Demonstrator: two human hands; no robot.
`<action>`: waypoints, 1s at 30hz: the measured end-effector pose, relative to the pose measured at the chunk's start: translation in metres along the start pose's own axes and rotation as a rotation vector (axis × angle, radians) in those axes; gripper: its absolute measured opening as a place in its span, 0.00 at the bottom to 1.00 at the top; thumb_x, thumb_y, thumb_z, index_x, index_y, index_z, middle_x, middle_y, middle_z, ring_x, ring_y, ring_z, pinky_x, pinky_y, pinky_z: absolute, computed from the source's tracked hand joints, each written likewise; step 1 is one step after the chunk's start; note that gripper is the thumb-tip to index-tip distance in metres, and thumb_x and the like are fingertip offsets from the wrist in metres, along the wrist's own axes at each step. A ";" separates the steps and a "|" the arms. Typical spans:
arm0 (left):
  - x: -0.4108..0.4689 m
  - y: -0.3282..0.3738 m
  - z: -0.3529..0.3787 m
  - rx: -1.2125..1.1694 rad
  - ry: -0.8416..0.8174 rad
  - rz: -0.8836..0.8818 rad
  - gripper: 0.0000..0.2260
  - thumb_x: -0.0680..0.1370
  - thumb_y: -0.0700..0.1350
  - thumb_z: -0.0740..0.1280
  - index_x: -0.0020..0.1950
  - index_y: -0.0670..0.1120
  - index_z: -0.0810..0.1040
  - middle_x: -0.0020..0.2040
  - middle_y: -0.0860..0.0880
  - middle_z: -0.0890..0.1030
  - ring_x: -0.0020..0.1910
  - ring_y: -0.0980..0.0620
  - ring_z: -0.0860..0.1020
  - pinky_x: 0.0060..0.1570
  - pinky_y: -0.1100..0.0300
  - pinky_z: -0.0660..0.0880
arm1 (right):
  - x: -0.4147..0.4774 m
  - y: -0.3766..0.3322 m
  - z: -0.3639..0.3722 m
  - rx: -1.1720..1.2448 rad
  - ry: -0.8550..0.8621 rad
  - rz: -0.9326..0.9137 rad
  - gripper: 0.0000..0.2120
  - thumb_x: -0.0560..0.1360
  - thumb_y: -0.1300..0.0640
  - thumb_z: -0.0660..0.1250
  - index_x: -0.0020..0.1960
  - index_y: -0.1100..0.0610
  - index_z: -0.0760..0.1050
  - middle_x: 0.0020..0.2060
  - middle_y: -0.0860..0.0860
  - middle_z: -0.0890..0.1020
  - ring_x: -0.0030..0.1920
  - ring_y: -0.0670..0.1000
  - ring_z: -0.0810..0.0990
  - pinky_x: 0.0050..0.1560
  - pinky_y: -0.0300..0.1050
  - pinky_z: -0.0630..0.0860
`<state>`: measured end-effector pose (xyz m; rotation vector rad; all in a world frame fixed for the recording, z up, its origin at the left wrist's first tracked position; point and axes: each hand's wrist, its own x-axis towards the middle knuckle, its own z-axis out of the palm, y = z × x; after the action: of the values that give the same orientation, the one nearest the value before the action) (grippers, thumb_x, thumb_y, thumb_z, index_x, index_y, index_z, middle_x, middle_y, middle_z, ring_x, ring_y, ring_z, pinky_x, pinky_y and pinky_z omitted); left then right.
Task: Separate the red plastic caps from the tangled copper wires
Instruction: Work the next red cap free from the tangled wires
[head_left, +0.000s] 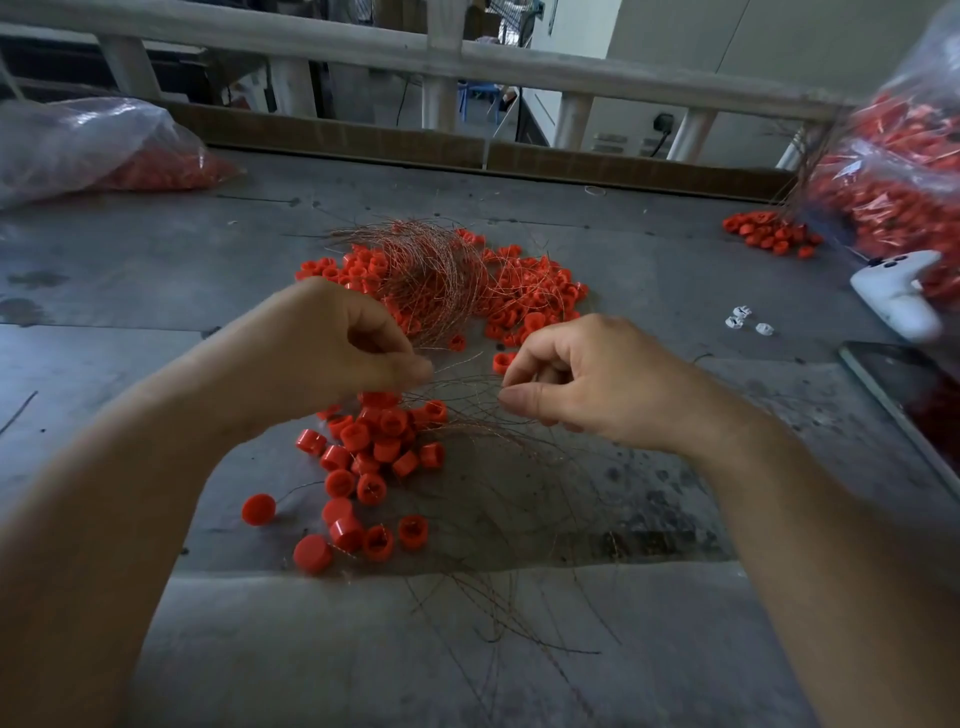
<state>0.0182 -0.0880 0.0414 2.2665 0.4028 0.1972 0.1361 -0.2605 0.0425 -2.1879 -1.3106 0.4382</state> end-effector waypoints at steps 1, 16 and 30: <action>0.000 0.000 -0.002 -0.024 0.050 -0.010 0.17 0.52 0.62 0.67 0.31 0.52 0.81 0.31 0.58 0.81 0.29 0.63 0.77 0.32 0.66 0.70 | 0.000 0.000 0.000 0.005 0.009 -0.001 0.06 0.70 0.49 0.70 0.40 0.51 0.77 0.26 0.42 0.75 0.28 0.32 0.74 0.28 0.25 0.67; 0.031 -0.054 -0.016 0.203 0.591 -0.208 0.10 0.72 0.37 0.71 0.52 0.43 0.82 0.46 0.44 0.81 0.48 0.45 0.77 0.50 0.56 0.71 | 0.003 0.006 -0.005 0.116 0.325 0.007 0.08 0.69 0.46 0.68 0.38 0.50 0.77 0.22 0.43 0.76 0.25 0.37 0.75 0.28 0.27 0.71; 0.046 -0.068 -0.003 0.256 0.388 -0.049 0.19 0.74 0.34 0.66 0.64 0.47 0.76 0.59 0.43 0.79 0.61 0.43 0.74 0.61 0.52 0.68 | 0.004 0.007 -0.007 0.186 0.461 0.009 0.06 0.72 0.53 0.69 0.38 0.52 0.77 0.24 0.44 0.76 0.23 0.37 0.73 0.28 0.27 0.70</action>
<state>0.0449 -0.0273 -0.0068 2.4655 0.7196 0.5944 0.1464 -0.2617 0.0436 -1.9838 -0.9669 0.0457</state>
